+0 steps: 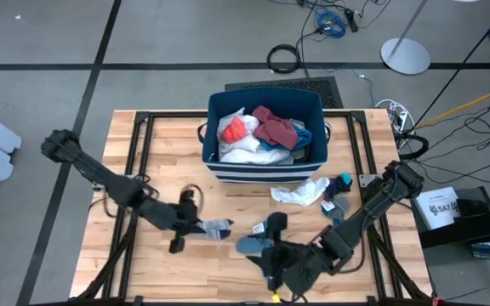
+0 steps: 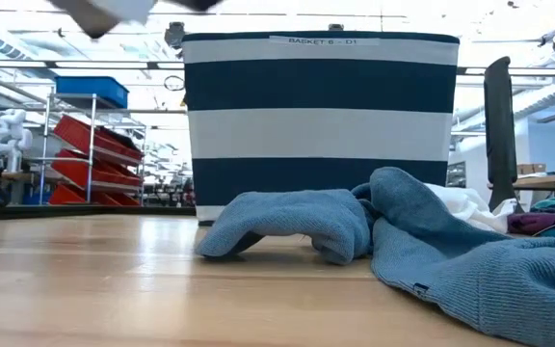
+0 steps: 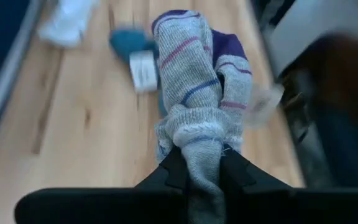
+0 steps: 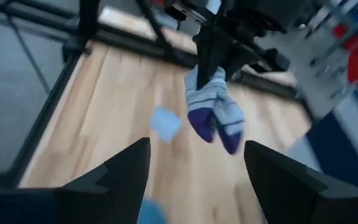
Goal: Sort clothes
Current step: Put the gray and purple socks into the blue laundry organizer
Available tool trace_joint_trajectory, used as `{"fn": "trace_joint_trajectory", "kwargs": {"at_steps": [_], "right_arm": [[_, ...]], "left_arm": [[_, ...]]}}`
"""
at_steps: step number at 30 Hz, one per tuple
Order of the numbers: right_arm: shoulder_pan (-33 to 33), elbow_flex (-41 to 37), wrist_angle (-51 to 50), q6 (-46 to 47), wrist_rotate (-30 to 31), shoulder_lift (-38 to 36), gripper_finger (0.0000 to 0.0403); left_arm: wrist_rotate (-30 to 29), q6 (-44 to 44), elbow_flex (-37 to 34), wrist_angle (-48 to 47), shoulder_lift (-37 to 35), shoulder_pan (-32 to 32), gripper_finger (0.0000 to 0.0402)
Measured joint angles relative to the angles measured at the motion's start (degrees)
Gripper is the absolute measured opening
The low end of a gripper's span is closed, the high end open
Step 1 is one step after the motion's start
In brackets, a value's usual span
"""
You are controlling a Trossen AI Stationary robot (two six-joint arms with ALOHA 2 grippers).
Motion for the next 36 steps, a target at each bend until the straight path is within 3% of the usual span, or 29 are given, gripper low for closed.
{"fn": "trace_joint_trajectory", "kwargs": {"at_steps": [8, 15, 20, 30, 33, 36], "right_arm": [[-6.4, 0.0, 15.0, -19.2, -0.8, 0.0, 0.0247], [-11.1, 0.0, 24.6, -30.6, -2.4, 0.0, 0.0247], [-13.4, 0.0, 26.4, -30.1, -9.9, 0.0, 0.0247], [-16.2, 0.0, 21.7, -23.8, -9.9, 0.0, 0.0241], [-16.2, 0.0, 22.5, -25.0, -9.9, 0.0, 0.0206], [-16.1, 0.0, 23.4, -26.3, -10.0, 0.0, 0.0143]], "left_arm": [[-6.2, 2.0, 0.0, 6.8, -10.1, 0.4, 0.0043], [-7.3, 4.4, 0.0, 9.2, -11.1, 1.0, 0.0044], [-7.8, 5.5, 0.0, 10.3, -10.4, 1.0, 0.0045], [-4.8, 10.8, 0.0, 17.0, -10.4, 1.0, 0.0045], [-4.8, 10.8, 0.0, 16.9, -10.4, 1.0, 0.0045], [-6.8, 10.8, 0.0, 16.9, -10.4, 1.0, 0.0045]]}}
